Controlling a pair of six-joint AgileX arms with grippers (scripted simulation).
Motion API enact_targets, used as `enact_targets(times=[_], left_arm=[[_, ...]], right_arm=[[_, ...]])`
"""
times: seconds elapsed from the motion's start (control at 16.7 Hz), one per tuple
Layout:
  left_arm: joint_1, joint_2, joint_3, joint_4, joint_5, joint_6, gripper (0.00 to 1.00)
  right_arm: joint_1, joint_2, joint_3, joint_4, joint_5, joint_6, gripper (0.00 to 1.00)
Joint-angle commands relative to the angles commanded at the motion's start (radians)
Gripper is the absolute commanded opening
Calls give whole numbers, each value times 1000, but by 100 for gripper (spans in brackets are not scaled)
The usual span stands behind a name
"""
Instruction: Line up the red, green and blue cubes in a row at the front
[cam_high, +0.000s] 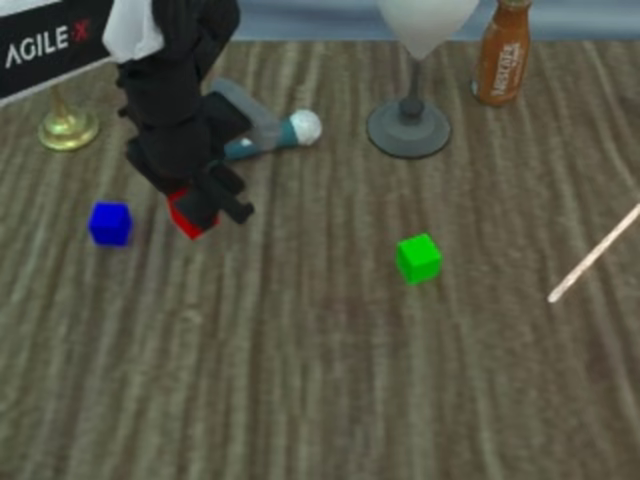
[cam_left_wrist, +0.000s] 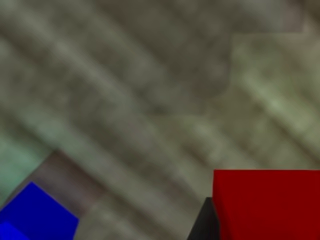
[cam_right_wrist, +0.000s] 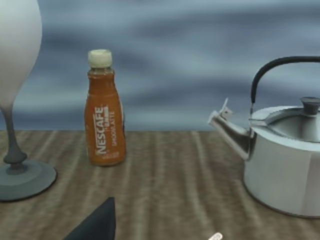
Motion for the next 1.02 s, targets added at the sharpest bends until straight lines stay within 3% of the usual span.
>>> enact_targets(times=[0.66, 1.02], left_arm=[[-333, -423, -511, 78, 4, 311, 0], [-353, -443, -536, 85, 4, 333, 0]], right_arm=[[0, 0, 0, 0, 0, 0, 100], [0, 0, 0, 0, 0, 0, 100]])
